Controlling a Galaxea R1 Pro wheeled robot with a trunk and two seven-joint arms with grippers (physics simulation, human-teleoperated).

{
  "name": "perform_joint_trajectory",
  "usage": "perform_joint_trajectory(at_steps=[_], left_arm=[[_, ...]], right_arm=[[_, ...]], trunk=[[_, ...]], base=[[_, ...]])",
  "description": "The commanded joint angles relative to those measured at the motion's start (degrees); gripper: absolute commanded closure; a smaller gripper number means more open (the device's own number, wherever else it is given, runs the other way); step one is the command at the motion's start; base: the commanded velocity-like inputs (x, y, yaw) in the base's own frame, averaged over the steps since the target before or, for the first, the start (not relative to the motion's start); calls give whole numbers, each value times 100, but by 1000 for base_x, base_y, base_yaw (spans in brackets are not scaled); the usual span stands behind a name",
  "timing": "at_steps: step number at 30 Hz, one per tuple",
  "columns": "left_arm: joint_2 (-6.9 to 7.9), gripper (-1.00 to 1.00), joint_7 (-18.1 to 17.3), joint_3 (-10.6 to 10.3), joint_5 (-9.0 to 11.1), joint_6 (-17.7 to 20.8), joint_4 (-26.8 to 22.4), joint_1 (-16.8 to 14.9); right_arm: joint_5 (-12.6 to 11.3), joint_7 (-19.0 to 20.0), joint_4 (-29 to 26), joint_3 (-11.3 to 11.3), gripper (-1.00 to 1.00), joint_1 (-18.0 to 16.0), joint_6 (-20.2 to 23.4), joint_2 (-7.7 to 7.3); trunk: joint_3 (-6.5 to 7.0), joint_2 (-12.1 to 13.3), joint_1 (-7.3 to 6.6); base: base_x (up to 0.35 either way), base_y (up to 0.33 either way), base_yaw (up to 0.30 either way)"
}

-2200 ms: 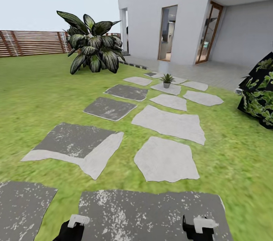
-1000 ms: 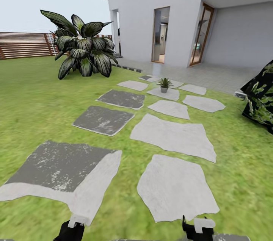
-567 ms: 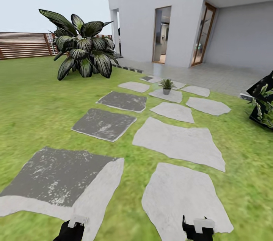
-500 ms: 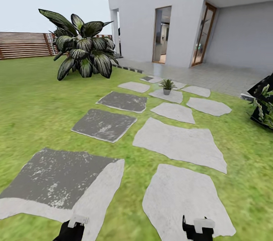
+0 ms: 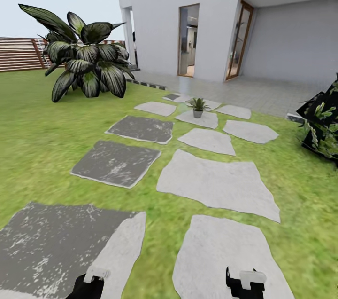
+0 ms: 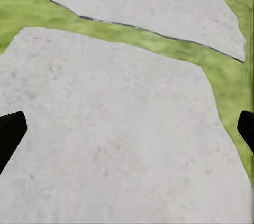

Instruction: Pick up the pesticide atomizer in the garden and spray insectifuge to fully cover both potted plants in the garden.

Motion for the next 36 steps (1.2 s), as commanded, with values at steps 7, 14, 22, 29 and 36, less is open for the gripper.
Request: perform_joint_trajectory(at_steps=[7, 14, 22, 29, 36], left_arm=[[20, 100, -7, -25, 74, -16, -3, 62], [21, 100, -1, -17, 78, -16, -6, 95], [21, 100, -2, -16, 78, -16, -6, 96], [21, 100, -5, -16, 78, -16, -6, 96], [21, 100, -1, -16, 78, -16, -6, 96]], right_arm=[[61, -36, 7, -33, -100, -5, -7, 2], [61, -36, 6, -33, -100, -5, -7, 2], [61, -36, 7, -33, -100, -5, -7, 2], [61, -36, 5, -33, -100, -5, -7, 2], [61, -36, 6, -33, -100, -5, -7, 2]], trunk=[[-5, -2, 2], [-5, -2, 2], [-5, -2, 2], [-5, -2, 2], [-5, -2, 2]], base=[[337, -13, -197], [327, -107, -11], [324, -122, 0], [330, -121, 0], [338, -34, 0]])
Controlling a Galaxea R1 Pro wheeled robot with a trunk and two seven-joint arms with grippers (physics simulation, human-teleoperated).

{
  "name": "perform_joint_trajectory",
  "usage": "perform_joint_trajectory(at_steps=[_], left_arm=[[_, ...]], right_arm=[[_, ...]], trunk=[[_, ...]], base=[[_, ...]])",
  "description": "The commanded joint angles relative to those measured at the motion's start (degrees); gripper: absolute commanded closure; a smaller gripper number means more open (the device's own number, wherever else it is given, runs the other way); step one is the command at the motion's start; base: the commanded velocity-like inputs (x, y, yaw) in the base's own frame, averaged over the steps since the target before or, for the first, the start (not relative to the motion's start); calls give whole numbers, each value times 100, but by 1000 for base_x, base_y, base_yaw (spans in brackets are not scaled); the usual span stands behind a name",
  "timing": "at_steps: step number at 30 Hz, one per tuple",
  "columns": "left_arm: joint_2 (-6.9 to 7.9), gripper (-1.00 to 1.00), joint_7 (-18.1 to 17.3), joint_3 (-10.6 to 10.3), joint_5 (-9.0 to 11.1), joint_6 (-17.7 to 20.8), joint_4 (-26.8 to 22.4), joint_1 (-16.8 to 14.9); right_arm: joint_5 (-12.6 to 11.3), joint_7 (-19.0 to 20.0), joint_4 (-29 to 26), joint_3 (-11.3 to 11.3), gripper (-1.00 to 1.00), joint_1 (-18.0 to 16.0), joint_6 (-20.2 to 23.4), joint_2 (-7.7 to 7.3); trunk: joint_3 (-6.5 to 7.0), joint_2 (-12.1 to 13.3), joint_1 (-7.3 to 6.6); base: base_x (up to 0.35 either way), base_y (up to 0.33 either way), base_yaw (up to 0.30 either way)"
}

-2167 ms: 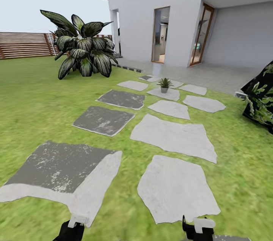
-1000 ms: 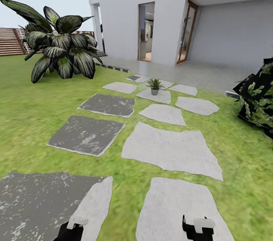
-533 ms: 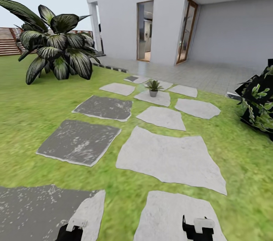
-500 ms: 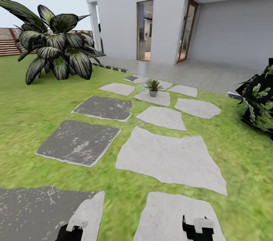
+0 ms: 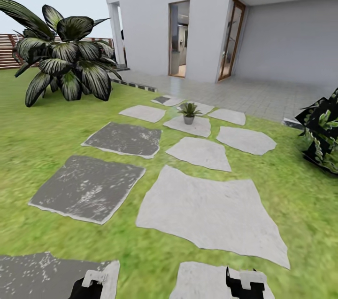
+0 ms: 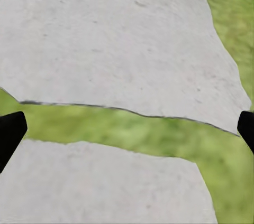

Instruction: Pick up the pesticide atomizer in the garden and spray insectifuge to fully cover both potted plants in the garden.

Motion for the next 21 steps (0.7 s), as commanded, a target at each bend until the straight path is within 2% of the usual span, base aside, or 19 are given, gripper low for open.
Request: perform_joint_trajectory(at_steps=[1, 21], left_arm=[[2, 100, -31, -33, 60, -17, 5, -4], [2, 100, -30, -33, 60, -17, 5, -4]], right_arm=[[61, -36, 4, -33, -100, -3, -8, 2], [78, -36, 3, -33, -100, -3, -8, -15]], trunk=[[-5, -2, 2], [-5, -2, 2]], base=[[341, -3, 0], [341, 0, 0]])
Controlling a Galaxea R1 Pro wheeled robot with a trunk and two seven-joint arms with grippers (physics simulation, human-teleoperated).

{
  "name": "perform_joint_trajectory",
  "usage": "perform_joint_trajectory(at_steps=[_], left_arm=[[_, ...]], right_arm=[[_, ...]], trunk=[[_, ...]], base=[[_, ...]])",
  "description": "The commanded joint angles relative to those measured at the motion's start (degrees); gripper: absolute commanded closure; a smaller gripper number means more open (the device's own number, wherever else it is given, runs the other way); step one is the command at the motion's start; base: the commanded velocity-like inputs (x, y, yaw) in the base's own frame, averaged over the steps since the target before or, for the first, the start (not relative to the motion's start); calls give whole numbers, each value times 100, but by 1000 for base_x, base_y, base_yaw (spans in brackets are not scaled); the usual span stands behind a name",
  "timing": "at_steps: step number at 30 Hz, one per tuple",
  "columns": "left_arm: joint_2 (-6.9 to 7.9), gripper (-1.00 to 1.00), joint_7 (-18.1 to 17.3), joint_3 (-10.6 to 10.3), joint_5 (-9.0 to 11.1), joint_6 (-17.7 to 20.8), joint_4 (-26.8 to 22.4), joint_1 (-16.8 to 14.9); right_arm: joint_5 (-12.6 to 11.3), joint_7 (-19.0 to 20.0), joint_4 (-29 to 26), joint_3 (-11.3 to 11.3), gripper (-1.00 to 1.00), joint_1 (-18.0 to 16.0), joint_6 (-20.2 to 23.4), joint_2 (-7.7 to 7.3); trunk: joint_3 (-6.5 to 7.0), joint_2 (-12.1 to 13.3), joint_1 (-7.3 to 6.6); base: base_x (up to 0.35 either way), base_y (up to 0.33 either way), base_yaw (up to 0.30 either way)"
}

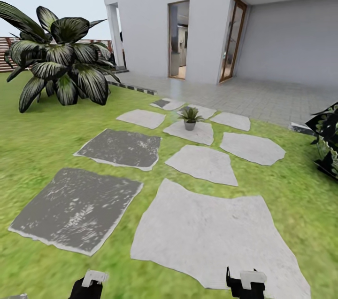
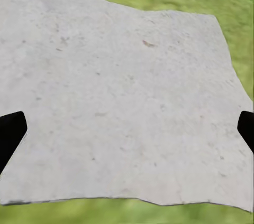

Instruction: Pick up the pesticide atomizer in the garden and spray insectifuge to fully cover both potted plants in the garden.

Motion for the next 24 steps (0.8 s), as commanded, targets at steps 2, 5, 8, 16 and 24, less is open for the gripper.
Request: perform_joint_trajectory(at_steps=[2, 5, 8, 16, 24], left_arm=[[2, 100, -28, -33, 60, -16, 5, -4], [2, 100, -28, -33, 60, -16, 5, -4], [2, 100, -26, -33, 60, -16, 5, -4], [2, 100, -26, -33, 60, -18, 5, -4], [2, 100, -30, -33, 60, -19, 5, -4]], right_arm=[[62, -37, 4, -33, -100, -3, -8, 2], [62, -37, 4, -33, -100, -3, -8, 2], [62, -37, 4, -33, -100, -3, -8, 2], [53, -37, 4, -33, -100, -3, -8, 9], [53, -37, 4, -33, -100, -3, -8, 10]], trunk=[[-5, -2, 2], [-5, -2, 2], [-5, -2, 2], [-5, -2, 2], [-5, -2, 2]], base=[[341, 0, 0], [341, 0, 0], [341, 0, 0], [341, 0, 0], [341, 0, 0]])
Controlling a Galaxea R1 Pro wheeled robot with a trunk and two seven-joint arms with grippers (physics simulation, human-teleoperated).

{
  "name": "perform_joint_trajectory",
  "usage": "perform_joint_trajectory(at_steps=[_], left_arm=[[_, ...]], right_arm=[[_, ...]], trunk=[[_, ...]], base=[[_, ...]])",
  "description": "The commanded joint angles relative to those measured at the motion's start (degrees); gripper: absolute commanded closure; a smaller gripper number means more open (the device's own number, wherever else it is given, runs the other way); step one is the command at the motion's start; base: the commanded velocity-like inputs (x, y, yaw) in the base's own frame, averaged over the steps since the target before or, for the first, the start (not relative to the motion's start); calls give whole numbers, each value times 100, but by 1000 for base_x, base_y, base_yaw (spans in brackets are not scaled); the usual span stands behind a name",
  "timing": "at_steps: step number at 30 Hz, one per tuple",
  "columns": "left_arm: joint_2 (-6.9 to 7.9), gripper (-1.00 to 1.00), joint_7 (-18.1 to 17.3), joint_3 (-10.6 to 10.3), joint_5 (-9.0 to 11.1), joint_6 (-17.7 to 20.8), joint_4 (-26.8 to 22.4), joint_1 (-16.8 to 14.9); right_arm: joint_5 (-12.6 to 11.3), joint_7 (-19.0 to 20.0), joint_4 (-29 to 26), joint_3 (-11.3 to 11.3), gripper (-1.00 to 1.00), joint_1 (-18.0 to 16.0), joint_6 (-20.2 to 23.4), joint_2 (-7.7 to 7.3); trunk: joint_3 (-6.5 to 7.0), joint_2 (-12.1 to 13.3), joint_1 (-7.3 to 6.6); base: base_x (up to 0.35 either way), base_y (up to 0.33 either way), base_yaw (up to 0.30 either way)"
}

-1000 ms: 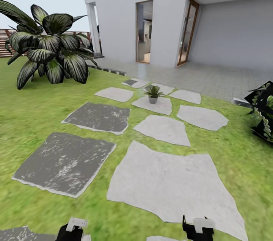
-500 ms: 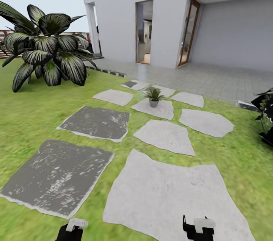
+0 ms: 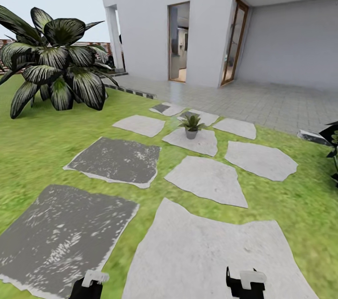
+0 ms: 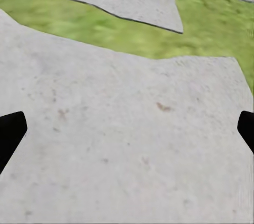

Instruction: Pick up the pesticide atomizer in the garden and spray insectifuge to fully cover both potted plants in the garden.

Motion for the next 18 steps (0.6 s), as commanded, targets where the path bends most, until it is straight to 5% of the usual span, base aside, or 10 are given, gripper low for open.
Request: perform_joint_trajectory(at_steps=[1, 18], left_arm=[[2, 100, -30, -33, 60, -15, 5, -4], [2, 100, -29, -33, 60, -14, 5, -4]], right_arm=[[61, -36, 4, -33, -100, -3, -8, 2], [61, -36, 5, -33, -100, -3, -8, 2]], trunk=[[-5, -2, 2], [-5, -2, 2]], base=[[341, 0, 0], [341, -12, 0]])
